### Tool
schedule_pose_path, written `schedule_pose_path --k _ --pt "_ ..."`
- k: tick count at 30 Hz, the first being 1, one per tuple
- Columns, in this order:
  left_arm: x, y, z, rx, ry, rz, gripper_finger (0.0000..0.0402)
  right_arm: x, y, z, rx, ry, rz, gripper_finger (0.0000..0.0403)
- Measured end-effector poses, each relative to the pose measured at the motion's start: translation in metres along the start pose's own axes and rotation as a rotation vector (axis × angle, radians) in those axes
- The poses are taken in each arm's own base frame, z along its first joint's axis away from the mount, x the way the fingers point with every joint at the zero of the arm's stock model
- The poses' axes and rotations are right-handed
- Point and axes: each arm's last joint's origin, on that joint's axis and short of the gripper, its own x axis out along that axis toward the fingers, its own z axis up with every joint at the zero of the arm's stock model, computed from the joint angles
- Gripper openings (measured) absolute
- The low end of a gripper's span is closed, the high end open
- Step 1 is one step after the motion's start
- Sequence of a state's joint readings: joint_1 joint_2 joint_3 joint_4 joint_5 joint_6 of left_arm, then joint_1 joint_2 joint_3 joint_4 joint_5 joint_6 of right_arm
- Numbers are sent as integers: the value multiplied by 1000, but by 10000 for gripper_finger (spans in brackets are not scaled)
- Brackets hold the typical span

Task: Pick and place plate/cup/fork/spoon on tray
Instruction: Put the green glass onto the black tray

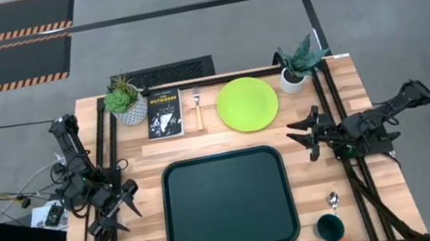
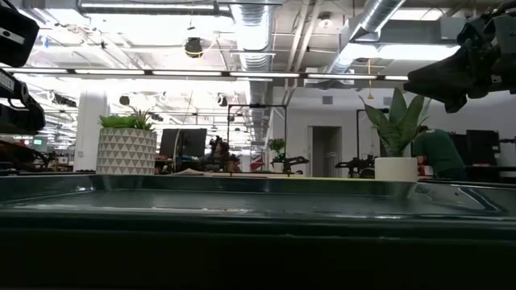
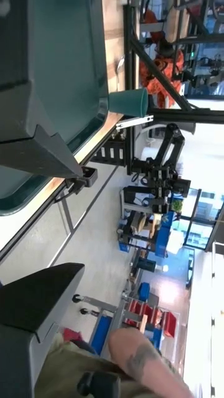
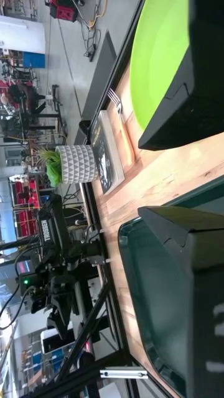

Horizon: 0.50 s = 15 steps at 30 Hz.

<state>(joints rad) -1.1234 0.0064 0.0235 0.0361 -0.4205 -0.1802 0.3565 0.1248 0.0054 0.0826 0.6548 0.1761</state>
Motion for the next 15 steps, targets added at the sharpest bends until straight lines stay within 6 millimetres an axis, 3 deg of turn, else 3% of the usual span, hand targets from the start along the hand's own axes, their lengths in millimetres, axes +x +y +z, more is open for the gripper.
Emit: schedule_pose_path --k 15 --pt "-2 9 4 77 -62 326 229 0 0 0 0 0 0 182"
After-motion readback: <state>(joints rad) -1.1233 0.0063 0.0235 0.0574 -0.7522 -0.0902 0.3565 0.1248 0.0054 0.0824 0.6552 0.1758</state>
